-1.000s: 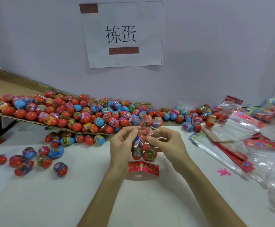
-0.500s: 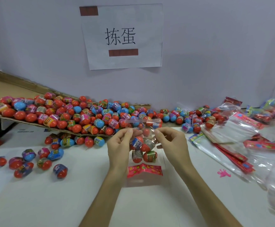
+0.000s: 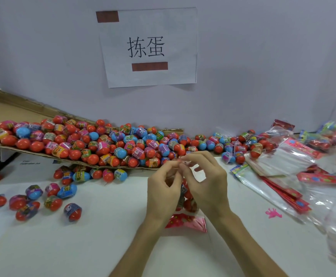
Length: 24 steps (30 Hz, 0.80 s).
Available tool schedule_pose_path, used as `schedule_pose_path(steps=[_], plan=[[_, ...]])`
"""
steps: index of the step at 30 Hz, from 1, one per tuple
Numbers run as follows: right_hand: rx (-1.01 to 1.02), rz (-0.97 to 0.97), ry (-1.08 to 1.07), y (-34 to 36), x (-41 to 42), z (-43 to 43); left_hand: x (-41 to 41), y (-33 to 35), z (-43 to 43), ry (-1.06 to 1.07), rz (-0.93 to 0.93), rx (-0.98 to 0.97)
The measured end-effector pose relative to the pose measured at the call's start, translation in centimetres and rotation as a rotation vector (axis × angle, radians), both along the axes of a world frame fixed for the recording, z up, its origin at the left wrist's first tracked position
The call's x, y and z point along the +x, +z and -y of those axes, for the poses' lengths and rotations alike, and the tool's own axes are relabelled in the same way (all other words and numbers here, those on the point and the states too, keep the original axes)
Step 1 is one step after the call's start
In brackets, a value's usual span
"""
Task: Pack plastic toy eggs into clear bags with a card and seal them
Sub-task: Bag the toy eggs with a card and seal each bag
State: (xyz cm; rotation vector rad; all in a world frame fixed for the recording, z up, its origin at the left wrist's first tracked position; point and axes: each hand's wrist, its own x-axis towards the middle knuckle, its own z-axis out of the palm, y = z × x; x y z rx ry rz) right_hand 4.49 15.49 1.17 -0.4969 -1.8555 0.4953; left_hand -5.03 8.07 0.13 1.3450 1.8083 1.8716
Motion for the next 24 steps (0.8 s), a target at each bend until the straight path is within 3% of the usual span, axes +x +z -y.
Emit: schedule_pose_path(steps=[12, 24], plan=[[0.014, 0.017, -0.008, -0.06, 0.22, -0.44, 0.02, -0.26, 0.09, 0.021, -0.165, -0.02], [-0.102, -0.003, 0.052, 0.72, 0.51, -0.24, 0.07, -0.02, 0.21, 0.013, -0.174, -0.013]])
